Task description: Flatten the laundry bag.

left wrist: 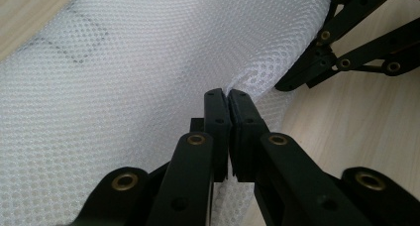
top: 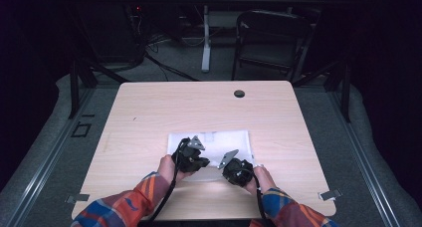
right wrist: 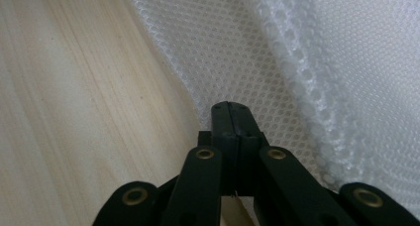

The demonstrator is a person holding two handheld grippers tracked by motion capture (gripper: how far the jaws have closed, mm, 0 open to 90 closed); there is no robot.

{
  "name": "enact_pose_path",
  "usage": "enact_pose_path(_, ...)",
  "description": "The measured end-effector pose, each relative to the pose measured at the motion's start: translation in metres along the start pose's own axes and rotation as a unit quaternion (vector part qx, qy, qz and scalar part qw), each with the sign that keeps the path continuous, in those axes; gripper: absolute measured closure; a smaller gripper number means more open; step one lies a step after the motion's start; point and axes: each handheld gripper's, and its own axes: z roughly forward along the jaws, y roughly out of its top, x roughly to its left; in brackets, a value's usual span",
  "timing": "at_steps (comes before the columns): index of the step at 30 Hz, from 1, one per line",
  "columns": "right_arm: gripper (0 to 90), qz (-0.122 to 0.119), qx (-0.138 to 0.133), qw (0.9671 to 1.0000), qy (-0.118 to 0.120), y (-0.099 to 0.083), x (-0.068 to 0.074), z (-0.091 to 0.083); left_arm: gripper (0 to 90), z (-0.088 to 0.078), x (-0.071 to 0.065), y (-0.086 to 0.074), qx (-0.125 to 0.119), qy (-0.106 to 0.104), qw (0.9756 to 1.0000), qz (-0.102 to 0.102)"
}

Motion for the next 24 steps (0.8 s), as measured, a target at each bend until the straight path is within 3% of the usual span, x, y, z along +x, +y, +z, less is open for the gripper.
enact_pose_path(3,90.0,0.012,-0.003,0.9999,0.009,-0.001,-0.003,0.0,87.6,-0.001,0.001,0.0,-0.001,0.002,1.0,-0.002)
enact_pose_path(24,90.0,0.018,0.003,0.9997,0.019,-0.001,-0.006,-0.001,87.8,-0.018,0.013,0.013,-0.019,0.022,0.9995,-0.007)
